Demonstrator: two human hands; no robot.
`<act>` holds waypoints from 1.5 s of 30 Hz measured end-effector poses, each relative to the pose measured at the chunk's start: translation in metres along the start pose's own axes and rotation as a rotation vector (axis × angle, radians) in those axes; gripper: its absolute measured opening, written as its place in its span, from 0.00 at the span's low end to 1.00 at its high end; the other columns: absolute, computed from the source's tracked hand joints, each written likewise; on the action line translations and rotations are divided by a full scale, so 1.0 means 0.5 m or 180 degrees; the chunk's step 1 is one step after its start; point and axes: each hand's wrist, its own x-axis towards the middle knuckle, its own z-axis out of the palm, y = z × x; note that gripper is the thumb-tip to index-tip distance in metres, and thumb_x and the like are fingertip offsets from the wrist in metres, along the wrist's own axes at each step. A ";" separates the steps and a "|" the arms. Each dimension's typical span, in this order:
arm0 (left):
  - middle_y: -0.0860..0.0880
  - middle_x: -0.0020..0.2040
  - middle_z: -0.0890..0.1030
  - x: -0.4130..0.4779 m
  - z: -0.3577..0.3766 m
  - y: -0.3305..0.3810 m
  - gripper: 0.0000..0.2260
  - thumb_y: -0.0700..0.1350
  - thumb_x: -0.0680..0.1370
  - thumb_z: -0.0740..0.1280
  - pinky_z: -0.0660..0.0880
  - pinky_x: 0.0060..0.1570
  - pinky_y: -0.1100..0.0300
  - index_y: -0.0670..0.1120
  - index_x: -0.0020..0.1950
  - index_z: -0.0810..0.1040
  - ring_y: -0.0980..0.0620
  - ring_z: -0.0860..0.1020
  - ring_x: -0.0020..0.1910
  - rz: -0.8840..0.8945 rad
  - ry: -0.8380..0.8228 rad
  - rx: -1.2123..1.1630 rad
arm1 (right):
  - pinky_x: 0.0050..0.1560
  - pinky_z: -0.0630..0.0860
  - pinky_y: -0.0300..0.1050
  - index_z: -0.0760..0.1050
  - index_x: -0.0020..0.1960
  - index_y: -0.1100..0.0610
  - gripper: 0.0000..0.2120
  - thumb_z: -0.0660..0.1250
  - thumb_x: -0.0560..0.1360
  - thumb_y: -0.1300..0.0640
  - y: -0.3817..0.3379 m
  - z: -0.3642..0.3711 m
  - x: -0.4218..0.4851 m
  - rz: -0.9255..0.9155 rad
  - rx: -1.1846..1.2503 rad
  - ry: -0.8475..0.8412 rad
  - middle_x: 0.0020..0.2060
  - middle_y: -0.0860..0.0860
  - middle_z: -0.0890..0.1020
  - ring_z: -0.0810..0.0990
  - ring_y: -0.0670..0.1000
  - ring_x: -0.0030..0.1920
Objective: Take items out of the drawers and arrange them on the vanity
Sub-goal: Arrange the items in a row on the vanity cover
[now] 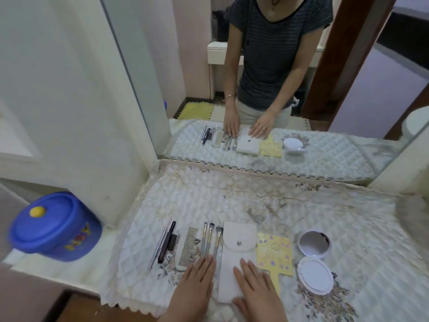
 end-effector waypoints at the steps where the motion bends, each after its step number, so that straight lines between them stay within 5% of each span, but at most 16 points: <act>1: 0.55 0.77 0.38 0.002 -0.003 0.002 0.23 0.51 0.80 0.39 0.44 0.70 0.62 0.49 0.75 0.42 0.58 0.41 0.75 0.0002 -0.0012 0.0006 | 0.65 0.46 0.42 0.68 0.60 0.49 0.32 0.55 0.59 0.37 0.001 0.000 0.003 0.0006 0.0008 -0.0017 0.75 0.46 0.39 0.38 0.45 0.75; 6: 0.55 0.77 0.39 0.009 -0.018 0.013 0.24 0.52 0.80 0.39 0.42 0.71 0.61 0.49 0.75 0.42 0.56 0.40 0.75 0.0008 0.0032 0.0038 | 0.71 0.38 0.42 0.68 0.59 0.48 0.31 0.54 0.59 0.37 0.004 -0.010 0.013 0.0096 -0.0038 0.0028 0.75 0.44 0.37 0.37 0.44 0.74; 8: 0.53 0.77 0.45 0.008 -0.033 0.010 0.24 0.53 0.80 0.41 0.48 0.70 0.60 0.49 0.76 0.47 0.55 0.43 0.76 0.0075 -0.0003 0.0003 | 0.72 0.37 0.40 0.67 0.58 0.48 0.28 0.51 0.66 0.33 -0.007 -0.019 0.015 0.0261 -0.0005 0.0137 0.75 0.43 0.38 0.36 0.44 0.74; 11: 0.52 0.70 0.69 0.008 -0.063 -0.032 0.22 0.54 0.80 0.43 0.50 0.70 0.62 0.47 0.70 0.63 0.56 0.50 0.74 -0.0148 -0.0015 -0.0110 | 0.72 0.37 0.36 0.67 0.59 0.50 0.27 0.40 0.75 0.37 -0.050 -0.027 0.034 0.0362 0.0155 0.0359 0.70 0.46 0.66 0.47 0.43 0.75; 14: 0.53 0.67 0.70 0.005 -0.100 -0.121 0.22 0.53 0.80 0.43 0.45 0.69 0.71 0.45 0.68 0.65 0.62 0.47 0.74 -0.0551 0.0150 -0.0310 | 0.71 0.41 0.35 0.69 0.59 0.51 0.22 0.52 0.73 0.39 -0.118 -0.030 0.081 0.0283 0.0150 0.0228 0.56 0.49 0.82 0.66 0.47 0.64; 19: 0.52 0.72 0.59 0.017 -0.106 -0.271 0.20 0.49 0.81 0.44 0.42 0.70 0.68 0.50 0.72 0.59 0.59 0.56 0.72 -0.0296 -0.0154 -0.0237 | 0.70 0.44 0.41 0.68 0.61 0.51 0.28 0.58 0.65 0.41 -0.234 0.018 0.172 0.0217 0.0023 -0.0103 0.57 0.46 0.81 0.73 0.46 0.61; 23: 0.52 0.68 0.71 0.030 -0.103 -0.296 0.23 0.52 0.81 0.38 0.57 0.64 0.64 0.49 0.66 0.65 0.57 0.66 0.63 0.0049 -0.0662 -0.0403 | 0.68 0.46 0.44 0.77 0.59 0.51 0.28 0.57 0.64 0.40 -0.261 0.038 0.195 0.0417 -0.0129 -0.0480 0.56 0.45 0.82 0.74 0.46 0.61; 27: 0.53 0.62 0.78 0.037 -0.118 -0.290 0.23 0.53 0.81 0.37 0.52 0.65 0.63 0.49 0.63 0.67 0.58 0.67 0.61 0.0155 -0.0897 -0.0397 | 0.69 0.45 0.42 0.80 0.56 0.53 0.26 0.57 0.63 0.44 -0.270 0.032 0.185 0.0704 -0.0089 -0.0557 0.54 0.46 0.84 0.81 0.46 0.56; 31: 0.53 0.60 0.79 0.044 -0.118 -0.291 0.23 0.56 0.80 0.38 0.39 0.70 0.65 0.52 0.64 0.68 0.57 0.67 0.61 0.0234 -0.0982 -0.0368 | 0.71 0.42 0.40 0.81 0.55 0.52 0.27 0.58 0.62 0.44 -0.269 0.029 0.175 0.0910 -0.0122 -0.0580 0.55 0.46 0.83 0.70 0.44 0.61; 39: 0.53 0.64 0.69 0.049 -0.122 -0.297 0.22 0.56 0.80 0.41 0.47 0.67 0.70 0.49 0.64 0.67 0.58 0.68 0.60 0.0102 -0.0749 -0.0871 | 0.71 0.42 0.38 0.68 0.62 0.50 0.31 0.57 0.62 0.40 -0.289 0.009 0.231 0.0560 0.0019 -0.0465 0.57 0.45 0.82 0.70 0.44 0.62; 45: 0.57 0.61 0.79 0.051 -0.112 -0.308 0.22 0.57 0.80 0.39 0.41 0.70 0.68 0.53 0.64 0.67 0.56 0.62 0.67 0.0087 -0.0959 -0.0685 | 0.70 0.43 0.42 0.70 0.60 0.46 0.29 0.57 0.61 0.38 -0.288 0.029 0.251 0.0349 0.0067 -0.0902 0.56 0.40 0.81 0.79 0.41 0.57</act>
